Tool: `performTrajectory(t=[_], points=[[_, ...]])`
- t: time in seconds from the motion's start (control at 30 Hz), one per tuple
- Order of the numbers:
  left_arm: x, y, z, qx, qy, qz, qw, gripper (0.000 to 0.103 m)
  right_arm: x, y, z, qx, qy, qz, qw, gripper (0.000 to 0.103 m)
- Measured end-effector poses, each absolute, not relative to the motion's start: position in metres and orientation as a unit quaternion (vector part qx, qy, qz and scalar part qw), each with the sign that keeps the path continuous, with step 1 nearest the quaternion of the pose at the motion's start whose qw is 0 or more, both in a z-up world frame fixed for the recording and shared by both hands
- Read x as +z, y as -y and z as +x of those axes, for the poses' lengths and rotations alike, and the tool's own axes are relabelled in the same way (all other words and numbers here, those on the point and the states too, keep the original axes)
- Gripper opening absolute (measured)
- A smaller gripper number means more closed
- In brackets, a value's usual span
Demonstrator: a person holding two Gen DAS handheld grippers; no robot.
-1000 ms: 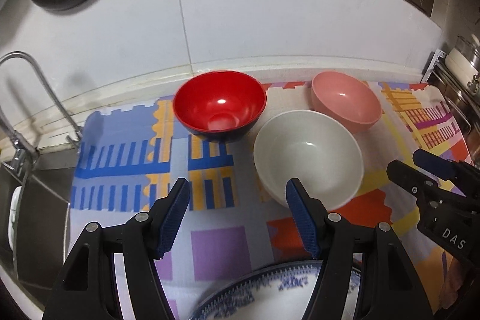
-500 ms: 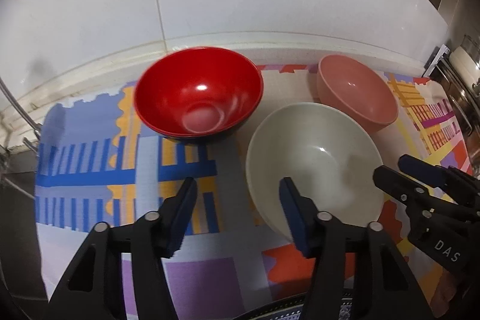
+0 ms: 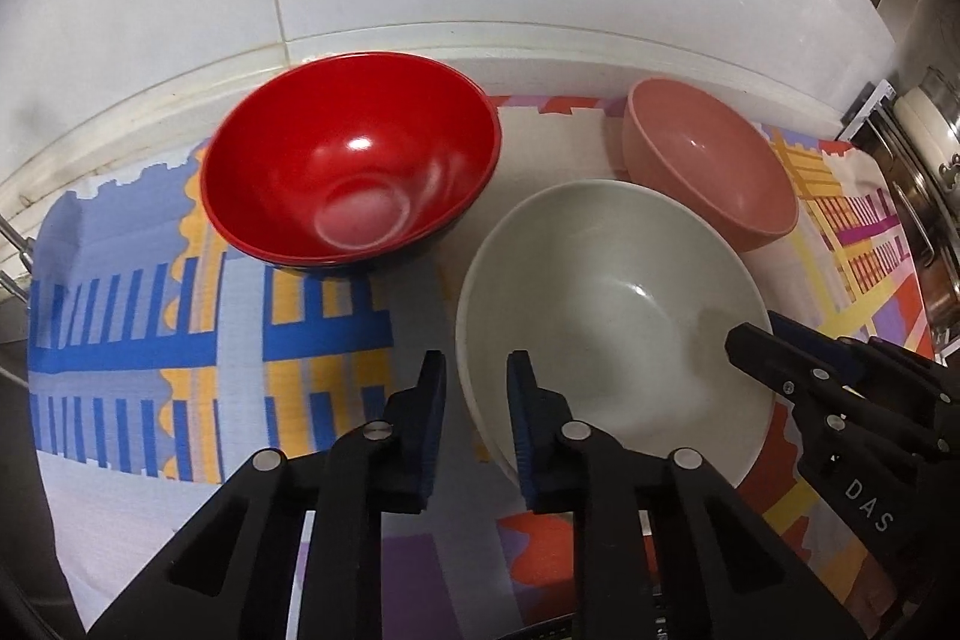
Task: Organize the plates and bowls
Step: 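Close both grippers on the white bowl rim, then lift the white bowl and carry it over the plate stack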
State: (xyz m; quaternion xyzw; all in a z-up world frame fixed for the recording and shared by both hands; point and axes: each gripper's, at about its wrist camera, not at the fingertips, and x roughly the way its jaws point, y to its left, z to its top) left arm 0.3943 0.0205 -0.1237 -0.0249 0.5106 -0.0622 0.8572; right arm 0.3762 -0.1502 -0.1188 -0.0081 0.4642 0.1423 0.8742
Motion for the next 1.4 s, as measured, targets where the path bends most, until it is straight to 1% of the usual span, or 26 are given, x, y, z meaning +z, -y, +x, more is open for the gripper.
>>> performTrajectory(t=[0.03,0.1,0.27,0.43,0.83,1.1,1.4], points=[[-0.124,-0.019,0.395,-0.064,-0.511,-0.025,0.857,0.016,-0.119,0.15,0.377,0.144,-0.465,-0.007,0.874,0.018],[-0.123,-0.017,0.395,-0.061,-0.51,-0.018,0.858,0.016,-0.119,0.149,0.376,0.149,-0.465,-0.006,0.873,0.014],[-0.12,-0.013,0.395,-0.056,-0.511,-0.021,0.857,0.015,-0.119,0.15,0.377,0.145,-0.465,-0.006,0.873,0.013],[-0.108,-0.005,0.384,-0.057,-0.506,-0.019,0.861,0.015,-0.113,0.157,0.372,0.143,-0.464,0.006,0.874,0.013],[-0.074,0.036,0.337,-0.092,-0.496,-0.013,0.863,0.016,-0.072,0.197,0.325,0.128,-0.438,0.012,0.89,0.013],[-0.071,0.077,0.304,-0.125,-0.503,0.002,0.855,0.017,-0.056,0.233,0.285,0.105,-0.425,0.011,0.899,0.013],[-0.078,0.117,0.275,-0.162,-0.517,0.03,0.84,0.017,-0.064,0.274,0.246,0.074,-0.441,0.023,0.894,0.013]])
